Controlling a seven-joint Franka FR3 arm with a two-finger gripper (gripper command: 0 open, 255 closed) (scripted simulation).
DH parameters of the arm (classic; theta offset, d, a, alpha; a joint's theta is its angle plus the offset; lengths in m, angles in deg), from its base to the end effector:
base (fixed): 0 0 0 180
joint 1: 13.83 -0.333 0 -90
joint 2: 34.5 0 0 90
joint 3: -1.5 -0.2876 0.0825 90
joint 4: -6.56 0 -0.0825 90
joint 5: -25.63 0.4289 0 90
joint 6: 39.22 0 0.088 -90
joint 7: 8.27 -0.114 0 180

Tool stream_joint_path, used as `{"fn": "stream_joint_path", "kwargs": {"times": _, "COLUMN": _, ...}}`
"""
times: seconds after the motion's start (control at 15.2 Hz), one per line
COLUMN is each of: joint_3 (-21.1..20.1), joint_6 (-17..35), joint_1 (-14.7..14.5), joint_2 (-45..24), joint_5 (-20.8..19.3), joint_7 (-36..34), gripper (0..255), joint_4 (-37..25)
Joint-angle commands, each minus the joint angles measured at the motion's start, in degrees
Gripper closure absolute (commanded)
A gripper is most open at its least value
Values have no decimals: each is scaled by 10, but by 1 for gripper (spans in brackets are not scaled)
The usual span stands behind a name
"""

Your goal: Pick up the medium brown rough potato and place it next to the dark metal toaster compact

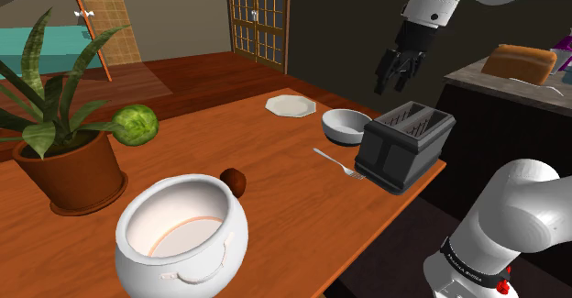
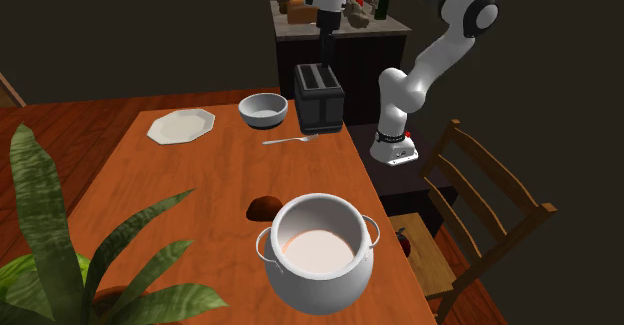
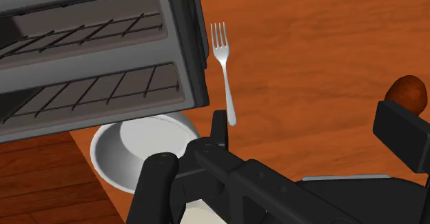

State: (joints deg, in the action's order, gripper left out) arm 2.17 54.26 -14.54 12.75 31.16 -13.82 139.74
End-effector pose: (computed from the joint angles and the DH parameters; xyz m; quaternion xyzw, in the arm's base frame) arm 0.3689 0.0098 0.6007 -0.9954 0.0461 -0.0630 0.0558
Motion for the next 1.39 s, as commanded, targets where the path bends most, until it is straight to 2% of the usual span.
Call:
{"fn": "stream_joint_path", "kwargs": {"times": 0.0, "joint_3": 0, "joint_6": 0, "joint_1": 0, "joint_2": 0, "joint_5": 0, "joint_7": 0, "gripper": 0, "joint_4": 0}}
{"fn": "stream_joint_path", "kwargs": {"times": 0.66, "joint_3": -57, "joint_6": 160, "joint_1": -33, "joint_2": -132, "joint_5": 63, "joint_7": -41, "gripper": 0, "joint_4": 27}}
{"fn": "stream_joint_path", "kwargs": {"times": 1.32, "joint_3": -110, "joint_6": 300, "joint_1": -63, "joint_2": -313, "joint_5": 106, "joint_7": -73, "gripper": 0, "joint_4": -20}}
